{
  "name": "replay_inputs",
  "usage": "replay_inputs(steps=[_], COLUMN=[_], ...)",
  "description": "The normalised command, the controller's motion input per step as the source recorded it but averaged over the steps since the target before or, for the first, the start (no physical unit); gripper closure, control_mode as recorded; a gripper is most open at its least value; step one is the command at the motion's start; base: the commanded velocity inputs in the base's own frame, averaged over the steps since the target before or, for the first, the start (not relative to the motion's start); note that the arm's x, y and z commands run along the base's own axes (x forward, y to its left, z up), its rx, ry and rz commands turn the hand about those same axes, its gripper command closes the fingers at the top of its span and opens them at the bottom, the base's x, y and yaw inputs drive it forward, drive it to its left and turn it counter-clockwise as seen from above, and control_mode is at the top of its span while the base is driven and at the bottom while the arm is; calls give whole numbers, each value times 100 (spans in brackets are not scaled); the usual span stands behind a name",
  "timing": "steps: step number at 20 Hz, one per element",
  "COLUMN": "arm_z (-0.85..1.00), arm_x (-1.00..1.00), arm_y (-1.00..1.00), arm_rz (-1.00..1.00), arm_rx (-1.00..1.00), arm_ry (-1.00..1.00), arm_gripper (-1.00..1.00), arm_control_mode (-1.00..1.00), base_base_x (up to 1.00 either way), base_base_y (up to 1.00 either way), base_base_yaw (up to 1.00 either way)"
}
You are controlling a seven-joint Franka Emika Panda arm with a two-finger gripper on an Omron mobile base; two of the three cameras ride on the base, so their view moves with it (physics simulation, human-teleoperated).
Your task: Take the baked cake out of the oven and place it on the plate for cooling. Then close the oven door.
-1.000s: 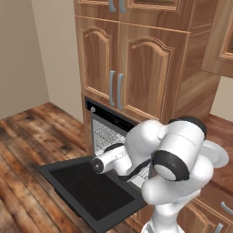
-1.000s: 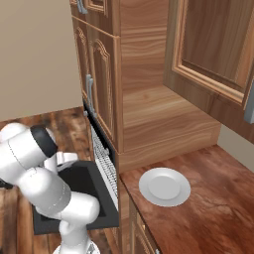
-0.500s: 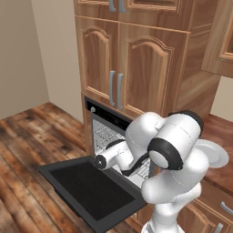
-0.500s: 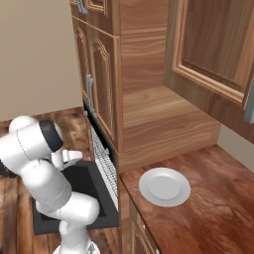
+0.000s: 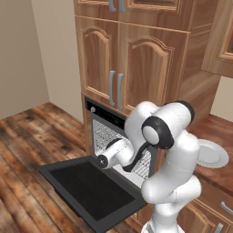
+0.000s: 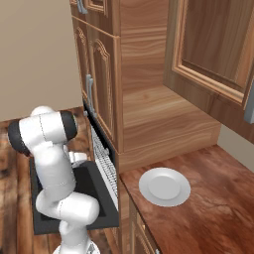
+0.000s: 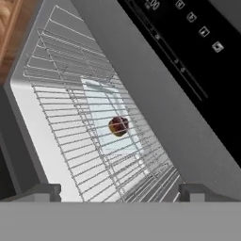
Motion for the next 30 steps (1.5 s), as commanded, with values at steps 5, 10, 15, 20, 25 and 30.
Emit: replay_inputs(steps=[5,10,15,20,25,30], arm_z=[-53,-59,-52,-29,-9,-29], arm_x=[46,46,36,23,19,39], arm_y=[0,18,17,1,0,0], arm_rz=[0,0,0,0,-2,-3], arm_rx=[-4,-8,-8,-7,-12,-13], arm_ry=[7,12,9,1,0,0], arm_gripper=[-100,-100,-100,-100,-100,-100], arm_control_mode=[-100,-100,-100,-100,-100,-100], base_base_x=[0,0,0,0,0,0], base_base_y=[0,0,0,0,0,0], base_base_yaw=[0,0,0,0,0,0])
